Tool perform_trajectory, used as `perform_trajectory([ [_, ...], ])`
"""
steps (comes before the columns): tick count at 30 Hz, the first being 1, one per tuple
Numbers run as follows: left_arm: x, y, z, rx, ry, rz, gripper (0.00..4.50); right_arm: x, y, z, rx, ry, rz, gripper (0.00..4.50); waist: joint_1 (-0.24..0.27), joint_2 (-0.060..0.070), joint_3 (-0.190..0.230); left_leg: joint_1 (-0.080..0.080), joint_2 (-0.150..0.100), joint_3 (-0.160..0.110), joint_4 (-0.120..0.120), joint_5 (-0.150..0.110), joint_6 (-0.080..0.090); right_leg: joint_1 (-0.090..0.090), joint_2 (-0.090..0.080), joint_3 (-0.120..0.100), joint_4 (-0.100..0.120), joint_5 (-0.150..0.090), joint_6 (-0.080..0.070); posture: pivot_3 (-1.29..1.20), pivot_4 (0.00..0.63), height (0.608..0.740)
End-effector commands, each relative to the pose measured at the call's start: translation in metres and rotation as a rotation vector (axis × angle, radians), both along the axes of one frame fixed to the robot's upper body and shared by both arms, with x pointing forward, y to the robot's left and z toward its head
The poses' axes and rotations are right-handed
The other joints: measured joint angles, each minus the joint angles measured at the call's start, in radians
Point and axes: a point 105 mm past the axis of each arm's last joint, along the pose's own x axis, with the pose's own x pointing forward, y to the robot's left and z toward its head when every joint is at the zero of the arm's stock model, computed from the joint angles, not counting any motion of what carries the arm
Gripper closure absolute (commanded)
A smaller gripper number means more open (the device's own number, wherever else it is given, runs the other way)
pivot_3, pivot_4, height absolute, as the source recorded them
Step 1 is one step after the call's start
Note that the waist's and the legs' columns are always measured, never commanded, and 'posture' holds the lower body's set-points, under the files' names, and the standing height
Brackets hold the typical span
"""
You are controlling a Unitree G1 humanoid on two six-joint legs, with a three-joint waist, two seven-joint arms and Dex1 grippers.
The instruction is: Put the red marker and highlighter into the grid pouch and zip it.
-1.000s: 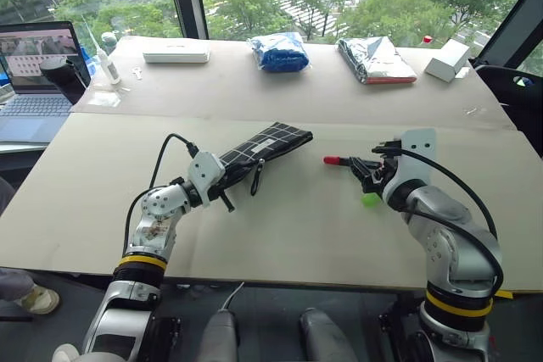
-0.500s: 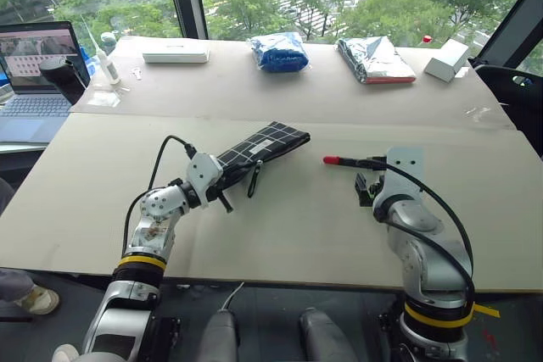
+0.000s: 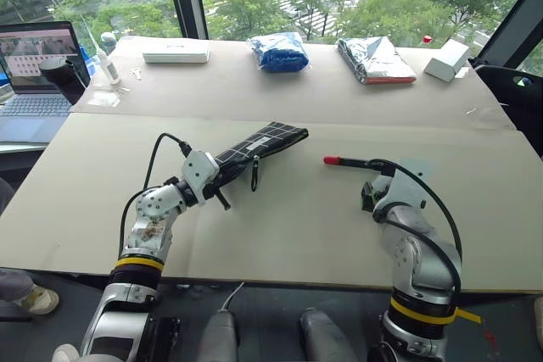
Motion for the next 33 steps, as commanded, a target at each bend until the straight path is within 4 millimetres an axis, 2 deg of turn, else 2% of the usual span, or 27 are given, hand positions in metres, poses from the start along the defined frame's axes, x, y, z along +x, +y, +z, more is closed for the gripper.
perform_trajectory([
  [1,-0.002,0.003,0.016,-0.028,-0.058,0.011,4.5,0.007,-0.002,0.011,-0.015,-0.049,-0.02,0.56,0.0,0.0,0.0,0.0,0.0,0.0,0.0,0.0,0.0,0.0,0.0,0.0,0.0,0.0,0.0,0.0,0.15,0.74],
  [8,-0.004,0.004,0.016,-0.036,-0.055,0.025,4.5,0.013,-0.004,0.015,-0.047,-0.067,-0.016,0.56,-0.001,0.0,0.0,0.0,0.0,0.0,0.0,0.0,0.0,0.0,0.0,0.0,0.0,0.0,0.0,0.0,0.15,0.74],
  [21,-0.005,0.012,0.017,-0.036,-0.054,0.048,4.5,0.011,0.0,0.002,-0.05,-0.036,-0.009,0.56,-0.017,0.0,0.0,0.0,0.0,0.0,-0.001,0.0,0.0,0.0,0.0,0.0,-0.001,0.0,0.0,0.0,0.15,0.74],
  [27,-0.004,0.011,0.018,-0.034,-0.053,0.043,4.5,-0.001,-0.001,-0.021,0.027,0.057,-0.075,0.56,-0.018,0.0,0.0,0.0,0.0,0.0,-0.001,0.0,0.0,0.0,0.0,0.0,-0.001,0.0,0.0,0.0,0.15,0.74],
  [30,-0.004,0.011,0.018,-0.034,-0.051,0.042,4.5,-0.007,-0.009,-0.027,0.063,0.078,-0.138,1.28,-0.017,0.0,0.0,0.0,0.0,0.0,-0.001,0.0,0.0,0.0,0.0,0.0,-0.002,0.0,0.0,0.0,0.15,0.74],
  [33,-0.003,0.011,0.018,-0.033,-0.051,0.04,4.5,-0.01,-0.015,-0.026,0.07,0.078,-0.178,2.28,-0.012,0.0,0.0,0.0,0.0,0.0,-0.001,0.0,0.0,0.001,0.0,0.0,-0.002,0.0,0.0,0.0,0.15,0.74],
])
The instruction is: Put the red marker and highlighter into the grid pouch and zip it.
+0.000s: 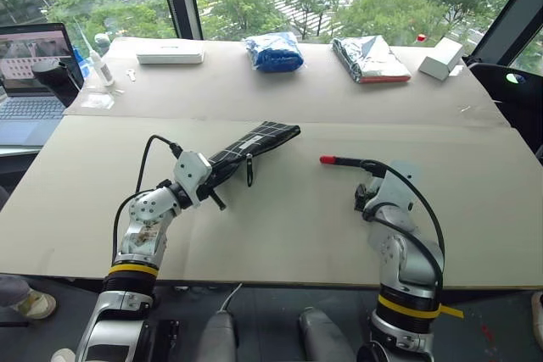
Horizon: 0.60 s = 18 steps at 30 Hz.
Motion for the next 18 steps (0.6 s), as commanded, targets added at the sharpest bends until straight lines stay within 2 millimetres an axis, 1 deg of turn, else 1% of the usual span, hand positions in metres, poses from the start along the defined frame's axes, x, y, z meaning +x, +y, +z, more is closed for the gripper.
perform_trajectory([
  [1,0.001,0.001,0.016,-0.01,-0.055,-0.006,4.5,-0.011,-0.015,-0.009,0.009,0.049,-0.095,2.66,0.002,0.0,0.0,0.0,0.0,0.0,0.0,0.0,0.0,0.0,0.0,0.0,0.0,0.0,0.0,0.0,0.15,0.74],
  [3,0.001,0.001,0.017,-0.009,-0.056,-0.007,4.5,-0.011,-0.016,-0.008,0.009,0.044,-0.101,3.31,0.001,0.0,0.0,0.0,0.0,0.0,0.0,0.0,0.0,0.0,0.0,0.0,0.0,0.0,0.0,0.0,0.15,0.74],
  [4,0.001,0.001,0.017,-0.009,-0.056,-0.007,4.5,-0.01,-0.016,-0.008,0.009,0.041,-0.106,3.42,0.001,0.0,0.0,0.0,0.0,0.0,0.0,0.0,0.0,0.0,0.0,0.0,0.0,0.0,0.0,0.0,0.15,0.74],
  [9,0.001,0.001,0.019,-0.006,-0.058,-0.006,4.5,-0.009,-0.017,-0.004,-0.003,0.026,-0.118,3.42,0.002,0.0,0.0,0.0,0.0,0.0,0.0,0.0,0.0,0.0,0.0,0.0,0.0,0.0,0.0,0.0,0.15,0.74],
  [12,0.001,0.002,0.02,-0.006,-0.06,-0.005,4.5,-0.007,-0.022,0.0,-0.019,0.013,-0.123,3.42,0.001,0.0,0.0,0.0,0.0,0.0,0.0,0.0,0.0,0.0,0.0,0.0,0.0,0.0,0.0,0.0,0.15,0.74],
  [15,0.002,0.003,0.021,-0.008,-0.059,-0.005,4.5,0.008,-0.025,0.014,0.045,-0.082,-0.093,3.42,0.0,0.0,0.0,0.0,0.0,0.0,0.0,0.0,0.0,0.0,0.0,0.0,-0.001,0.0,0.0,0.0,0.15,0.74],
  [18,-0.001,0.002,0.021,-0.015,-0.053,-0.026,4.5,0.023,-0.036,0.045,0.003,-0.223,-0.044,3.42,-0.001,0.0,0.0,0.0,0.0,0.0,0.0,0.0,0.0,0.0,0.0,0.0,-0.001,0.0,0.0,0.0,0.15,0.74],
])
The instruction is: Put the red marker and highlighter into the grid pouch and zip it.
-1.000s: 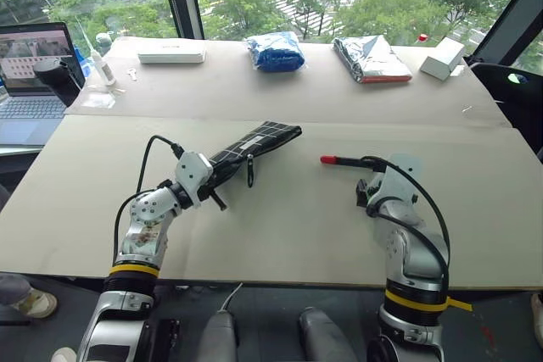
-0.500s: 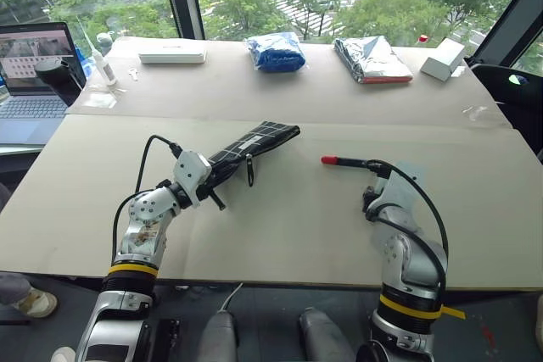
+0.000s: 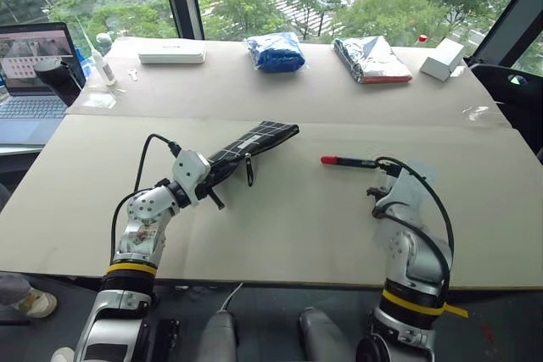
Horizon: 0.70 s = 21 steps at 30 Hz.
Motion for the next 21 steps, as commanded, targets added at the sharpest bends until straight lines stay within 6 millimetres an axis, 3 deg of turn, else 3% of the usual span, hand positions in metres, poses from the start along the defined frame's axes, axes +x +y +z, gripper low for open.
perform_trajectory([
  [1,-0.003,-0.001,0.02,-0.019,-0.055,-0.037,4.5,0.018,-0.017,0.053,-0.088,-0.236,0.05,3.42,-0.002,0.0,0.0,0.0,0.0,0.0,0.0,0.0,0.0,0.0,0.0,0.0,0.0,0.0,0.0,0.0,0.15,0.74],
  [4,-0.009,-0.004,0.026,-0.029,-0.051,-0.088,4.5,0.033,-0.019,0.104,-0.269,-0.418,0.23,3.42,-0.007,0.001,0.001,-0.001,0.0,0.0,-0.001,0.0,0.0,-0.001,0.0,0.0,-0.001,0.0,0.0,0.0,0.15,0.74],
  [6,-0.012,0.0,0.03,-0.028,-0.041,-0.107,4.5,0.036,0.003,0.129,-0.382,-0.518,0.514,3.42,-0.008,0.002,0.002,-0.001,0.0,0.001,-0.001,0.0,0.0,-0.001,-0.001,0.0,-0.002,0.0,0.0,0.0,0.15,0.74],
  [7,-0.013,0.001,0.031,-0.029,-0.037,-0.111,4.5,0.034,0.013,0.133,-0.422,-0.533,0.628,3.42,-0.009,0.002,0.002,-0.001,0.0,0.001,-0.001,0.0,0.0,-0.001,-0.001,0.0,-0.002,0.0,0.0,0.0,0.15,0.74],
  [9,-0.014,0.006,0.036,-0.031,-0.032,-0.116,4.5,0.023,0.033,0.123,-0.517,-0.506,0.9,3.42,-0.013,0.001,0.001,0.0,0.0,0.0,-0.003,0.0,0.0,-0.001,0.0,0.0,-0.002,0.0,0.001,0.0,0.15,0.74],
  [11,-0.014,0.01,0.039,-0.03,-0.029,-0.117,4.5,0.014,0.041,0.112,-0.569,-0.48,1.064,3.42,-0.012,0.001,0.002,0.001,0.001,0.0,-0.005,0.0,0.0,0.001,0.001,0.0,-0.004,-0.001,0.001,0.0,0.15,0.74],
  [15,-0.014,0.018,0.045,-0.026,-0.029,-0.108,4.5,-0.003,0.047,0.09,-0.698,-0.389,1.332,3.42,-0.007,0.001,0.003,0.0,0.0,0.0,-0.003,0.0,0.0,0.001,0.0,0.0,-0.005,0.0,0.0,0.0,0.15,0.74],
  [18,-0.015,0.023,0.047,-0.021,-0.03,-0.097,4.5,-0.002,0.053,0.081,-0.835,-0.337,1.482,3.42,-0.004,0.001,0.003,-0.001,-0.001,0.0,-0.001,0.0,0.0,0.001,-0.001,0.0,-0.005,-0.001,0.001,0.0,0.15,0.74],
  [21,-0.017,0.023,0.045,-0.02,-0.027,-0.097,4.5,0.002,0.072,0.079,-0.893,-0.354,1.575,3.42,-0.006,0.001,0.003,-0.001,0.0,0.0,-0.001,0.0,0.0,0.001,-0.001,0.0,-0.006,-0.001,0.002,0.0,0.15,0.74],
])
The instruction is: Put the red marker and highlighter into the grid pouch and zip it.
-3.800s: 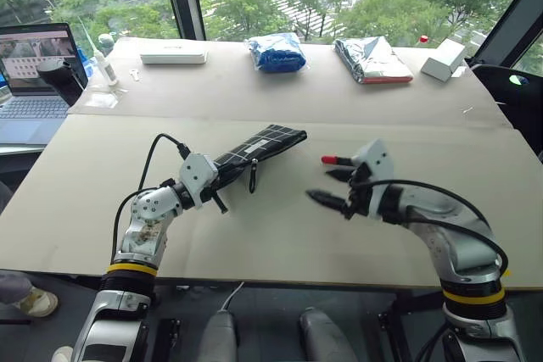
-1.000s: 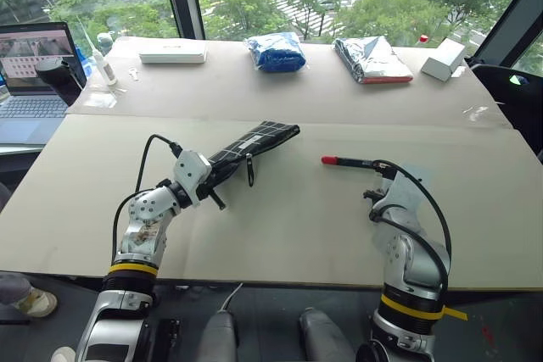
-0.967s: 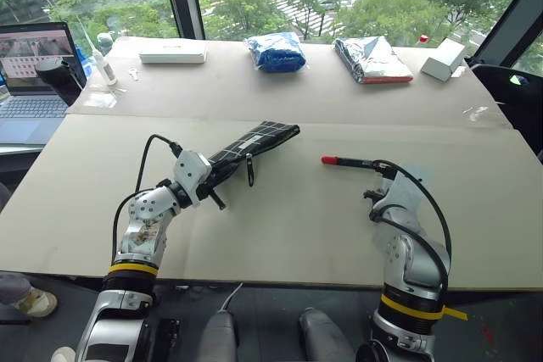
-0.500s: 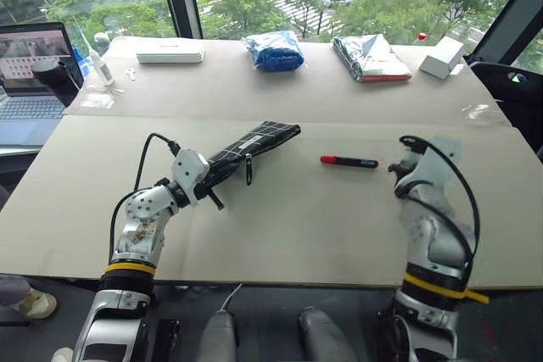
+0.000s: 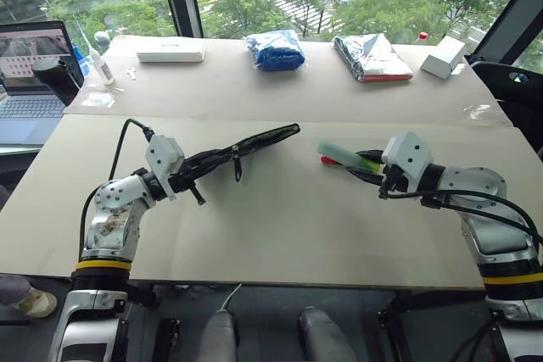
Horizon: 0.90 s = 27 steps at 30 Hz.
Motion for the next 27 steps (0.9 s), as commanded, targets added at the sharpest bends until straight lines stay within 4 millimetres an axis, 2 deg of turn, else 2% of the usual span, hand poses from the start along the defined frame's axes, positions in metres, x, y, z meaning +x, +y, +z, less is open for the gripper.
perform_trajectory([
  [1,-0.005,-0.004,0.011,-0.008,-0.045,-0.023,4.5,0.002,0.026,0.009,-0.058,-0.077,0.133,3.42,-0.003,0.0,0.0,0.0,0.0,0.0,0.0,0.0,0.0,0.0,0.0,0.0,0.0,0.0,0.0,0.0,0.15,0.74],
  [5,-0.008,-0.01,0.005,0.021,-0.043,-0.047,4.5,0.014,0.049,0.026,-0.041,-0.132,0.194,3.42,-0.002,0.0,0.0,0.0,0.001,0.0,-0.001,0.0,0.0,-0.001,0.001,0.0,0.0,0.001,-0.003,0.0,0.15,0.74],
  [10,-0.009,-0.011,0.0,0.052,-0.049,-0.051,4.5,0.018,0.061,0.039,-0.034,-0.162,0.248,3.42,0.011,0.0,0.0,0.0,0.0,0.0,0.0,0.0,0.0,0.0,0.0,0.0,0.0,0.002,-0.003,0.0,0.15,0.74],
  [14,-0.009,-0.008,-0.002,0.055,-0.055,-0.037,4.5,0.024,0.055,0.042,-0.09,-0.183,0.24,3.42,0.022,0.0,0.0,0.0,0.0,0.0,0.0,0.0,0.0,0.0,0.0,0.0,0.0,0.002,-0.003,0.0,0.15,0.74],
  [27,-0.01,-0.012,-0.002,0.063,-0.067,-0.047,4.5,0.048,0.054,0.03,-0.206,-0.219,0.177,3.42,0.022,0.0,0.0,0.0,0.0,0.0,0.0,0.0,0.0,-0.001,0.0,0.0,0.004,0.002,-0.003,0.0,0.15,0.74],
])
